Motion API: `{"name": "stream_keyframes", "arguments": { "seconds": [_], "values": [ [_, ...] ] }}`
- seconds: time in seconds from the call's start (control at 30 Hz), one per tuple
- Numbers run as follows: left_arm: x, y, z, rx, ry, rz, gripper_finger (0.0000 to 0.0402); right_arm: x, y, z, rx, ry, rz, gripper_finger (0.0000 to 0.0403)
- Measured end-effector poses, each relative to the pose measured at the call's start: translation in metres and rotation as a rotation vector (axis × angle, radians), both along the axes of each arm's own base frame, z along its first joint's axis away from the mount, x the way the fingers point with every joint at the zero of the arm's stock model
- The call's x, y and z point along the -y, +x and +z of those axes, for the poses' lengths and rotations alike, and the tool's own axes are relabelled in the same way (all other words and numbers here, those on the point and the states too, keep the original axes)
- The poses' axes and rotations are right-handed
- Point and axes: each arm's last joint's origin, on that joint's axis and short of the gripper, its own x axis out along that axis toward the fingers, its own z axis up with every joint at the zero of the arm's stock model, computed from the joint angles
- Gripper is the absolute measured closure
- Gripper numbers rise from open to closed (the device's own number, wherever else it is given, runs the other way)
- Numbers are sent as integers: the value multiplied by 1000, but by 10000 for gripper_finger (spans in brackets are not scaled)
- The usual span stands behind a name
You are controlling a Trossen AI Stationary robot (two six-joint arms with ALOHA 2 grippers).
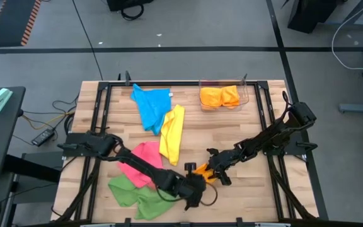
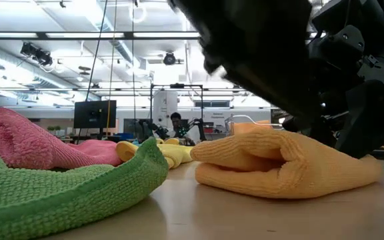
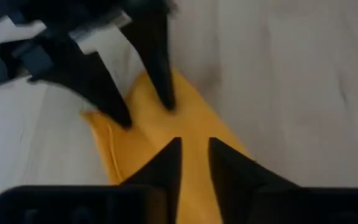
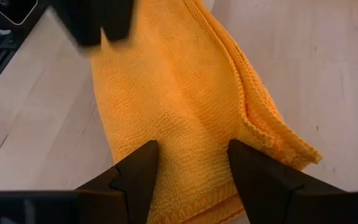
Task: Fold microfiber towels
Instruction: Fold the orange microfiber cloth
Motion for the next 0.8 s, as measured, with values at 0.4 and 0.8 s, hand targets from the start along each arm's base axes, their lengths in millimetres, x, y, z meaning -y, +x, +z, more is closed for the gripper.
{"name": "stream_keyframes", "arguments": {
  "seconds": [0.4,0.8],
  "values": [
    [-5,9,-37,-150,-209,-65,181,0,1,1,2,0,1,194],
    [21,-7,-20,-173,-287,-191,206,0,0,0,0,-12,10,194]
  ]
}}
